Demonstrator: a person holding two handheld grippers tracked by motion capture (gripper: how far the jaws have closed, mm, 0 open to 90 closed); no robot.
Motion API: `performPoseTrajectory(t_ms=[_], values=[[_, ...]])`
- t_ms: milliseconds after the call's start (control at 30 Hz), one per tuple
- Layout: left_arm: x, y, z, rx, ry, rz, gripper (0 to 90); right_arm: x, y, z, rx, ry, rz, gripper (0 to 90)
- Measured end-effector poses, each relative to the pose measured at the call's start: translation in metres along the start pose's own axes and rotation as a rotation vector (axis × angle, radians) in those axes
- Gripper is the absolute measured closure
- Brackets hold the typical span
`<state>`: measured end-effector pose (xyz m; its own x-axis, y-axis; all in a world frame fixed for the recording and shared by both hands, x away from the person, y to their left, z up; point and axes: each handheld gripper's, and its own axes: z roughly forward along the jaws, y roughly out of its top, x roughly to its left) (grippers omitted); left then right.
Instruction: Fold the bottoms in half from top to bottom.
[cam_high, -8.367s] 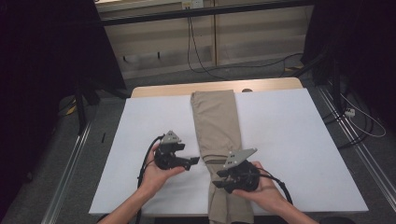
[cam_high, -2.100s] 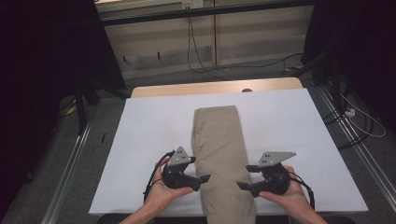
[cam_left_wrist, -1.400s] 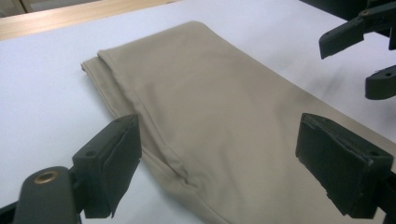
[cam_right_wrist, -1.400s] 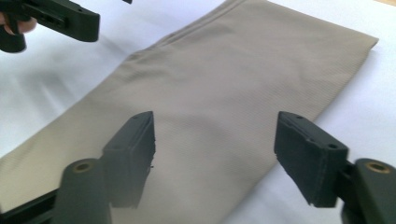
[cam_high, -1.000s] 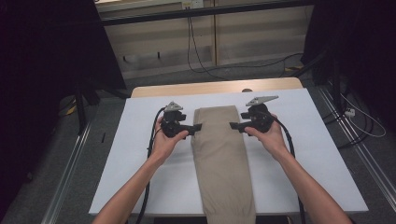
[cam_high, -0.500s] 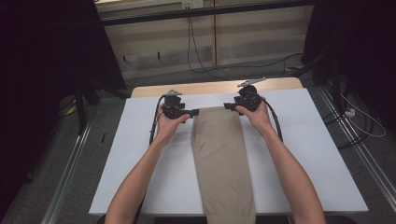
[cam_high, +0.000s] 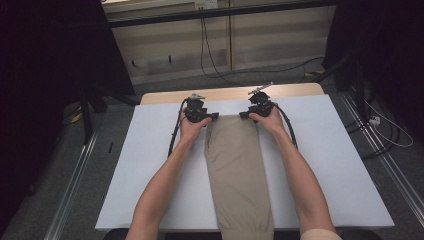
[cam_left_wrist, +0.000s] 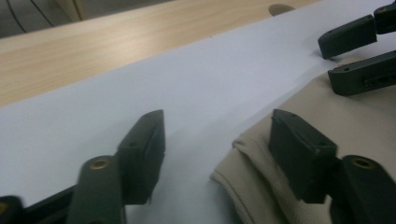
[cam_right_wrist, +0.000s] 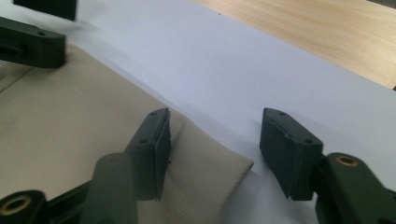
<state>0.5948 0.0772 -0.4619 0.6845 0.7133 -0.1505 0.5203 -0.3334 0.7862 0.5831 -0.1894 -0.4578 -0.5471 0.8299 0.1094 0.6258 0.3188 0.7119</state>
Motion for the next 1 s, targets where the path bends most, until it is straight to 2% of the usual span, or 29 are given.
performPoseTrajectory(t_ms=[67,167,233,267,300,333,400,467,533,767,900,1000], values=[[-0.002,-0.002,0.002,0.019,-0.004,0.014,43.1,0.003,0.000,0.000,0.015,-0.004,-0.021,43.9],[-0.002,-0.004,0.000,0.017,-0.022,-0.006,47.2,0.003,0.001,-0.002,0.038,0.013,-0.039,51.9],[-0.008,-0.003,0.001,0.030,-0.009,0.022,54.4,0.003,0.001,-0.005,0.054,0.028,-0.050,59.9],[-0.008,-0.002,0.000,0.049,-0.042,0.020,59.7,0.003,0.001,-0.006,0.068,0.040,-0.056,65.1],[-0.009,-0.002,0.000,0.061,-0.093,0.010,72.7,0.003,0.001,-0.007,0.075,0.052,-0.056,68.4],[-0.011,-0.002,-0.001,0.067,-0.094,0.012,77.5,0.004,0.001,-0.008,0.075,0.056,-0.053,70.4],[-0.011,-0.002,-0.003,0.077,-0.109,-0.008,82.1,0.004,0.000,-0.008,0.079,0.077,-0.028,82.0],[-0.011,-0.003,-0.005,0.076,-0.096,-0.020,84.5,0.007,0.001,-0.009,0.077,0.068,-0.023,83.2],[-0.011,0.000,-0.009,0.047,-0.091,-0.039,85.4,0.010,0.002,-0.010,0.074,0.048,-0.029,83.9],[-0.007,0.020,-0.031,-0.056,-0.082,-0.071,86.1,0.011,0.017,-0.031,-0.039,0.052,0.007,84.3],[-0.002,0.032,-0.041,-0.097,-0.074,-0.077,86.2,0.008,0.024,-0.044,-0.127,0.060,0.062,84.4],[-0.003,0.044,-0.047,-0.127,-0.068,-0.070,86.2,0.009,0.029,-0.050,-0.166,0.044,0.070,84.5]])
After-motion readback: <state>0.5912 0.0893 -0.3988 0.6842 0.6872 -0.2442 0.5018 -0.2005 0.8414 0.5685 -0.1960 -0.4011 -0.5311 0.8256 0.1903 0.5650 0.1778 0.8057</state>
